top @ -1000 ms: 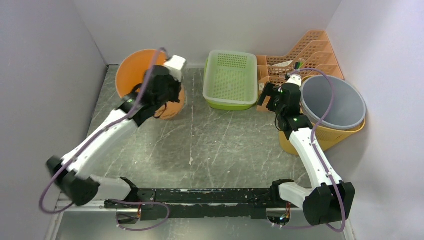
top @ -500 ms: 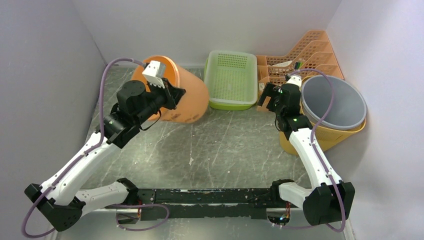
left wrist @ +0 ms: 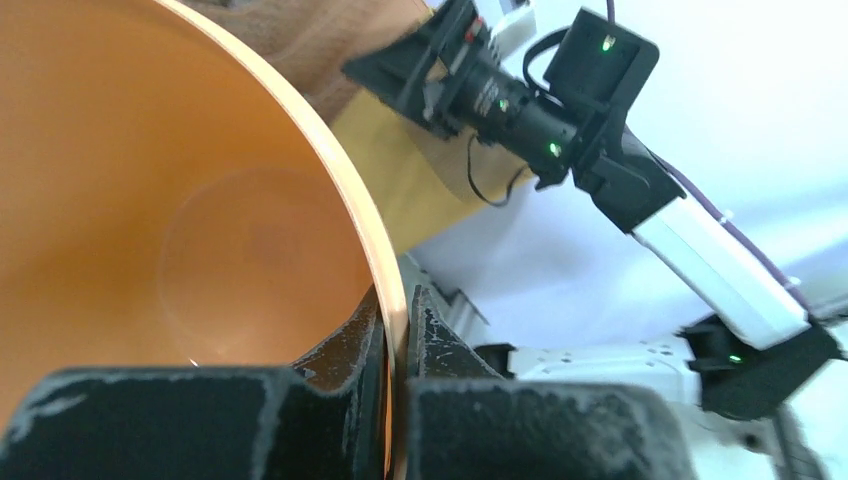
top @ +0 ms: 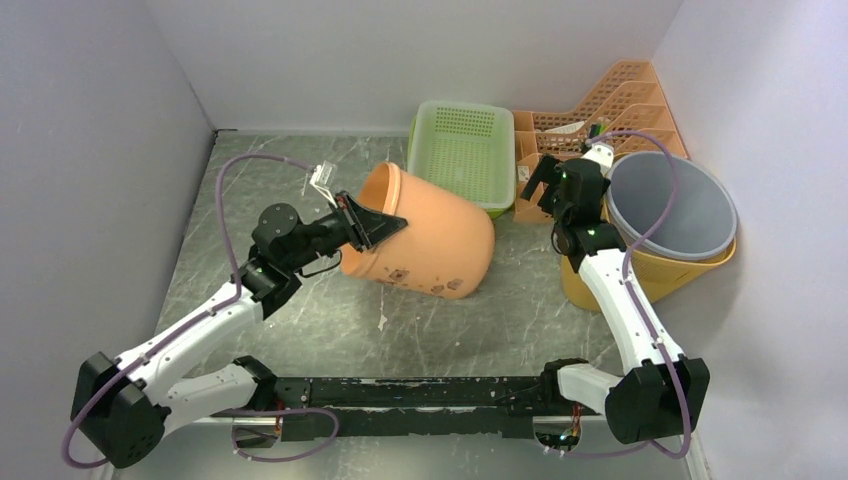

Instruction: Turn the large container upside down

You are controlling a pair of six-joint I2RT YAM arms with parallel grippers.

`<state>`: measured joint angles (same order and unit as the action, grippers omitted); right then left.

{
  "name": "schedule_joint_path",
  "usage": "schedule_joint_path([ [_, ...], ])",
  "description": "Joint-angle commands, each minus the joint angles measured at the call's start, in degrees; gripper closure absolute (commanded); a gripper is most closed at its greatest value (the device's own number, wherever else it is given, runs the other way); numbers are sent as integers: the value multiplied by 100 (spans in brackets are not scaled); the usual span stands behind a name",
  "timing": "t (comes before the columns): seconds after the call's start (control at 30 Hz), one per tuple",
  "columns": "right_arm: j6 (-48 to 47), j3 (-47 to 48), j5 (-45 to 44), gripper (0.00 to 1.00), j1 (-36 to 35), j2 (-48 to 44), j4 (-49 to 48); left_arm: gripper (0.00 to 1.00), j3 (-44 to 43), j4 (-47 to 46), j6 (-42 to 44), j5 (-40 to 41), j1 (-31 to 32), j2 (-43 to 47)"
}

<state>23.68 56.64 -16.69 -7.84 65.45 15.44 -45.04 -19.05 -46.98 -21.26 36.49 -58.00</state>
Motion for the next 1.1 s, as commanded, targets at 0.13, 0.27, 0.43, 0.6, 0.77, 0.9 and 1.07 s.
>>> schedule_joint_path([
  [0.13, 212, 469, -423, 5, 56, 87, -164, 93, 1085, -4023, -2527, -1035, -248, -523],
  [0.27, 231, 475, -404, 5, 57, 118, -219, 93, 1565, -5566, -3456, -1019, -256, -1111],
  [0.43, 184, 515, -493, 5, 58, 92, -250, 93, 1978, -7976, -4598, -801, -256, -2174],
  [0.6, 136, 630, -482, 5, 54, 115, -239, 93, 2010, -8470, -4974, -775, -271, -2893],
  [0.77, 122, 550, -493, 5, 54, 122, -317, 93, 2279, -8484, -5165, -953, -801, -3101],
  [0.9, 163, 485, -397, 5, 55, 165, -391, 93, 2530, -8479, -5364, -1239, -1402, -3201],
  [1.07, 198, 403, -320, 5, 54, 205, -461, 93, 2686, -8483, -5365, -1686, -2023, -3294],
])
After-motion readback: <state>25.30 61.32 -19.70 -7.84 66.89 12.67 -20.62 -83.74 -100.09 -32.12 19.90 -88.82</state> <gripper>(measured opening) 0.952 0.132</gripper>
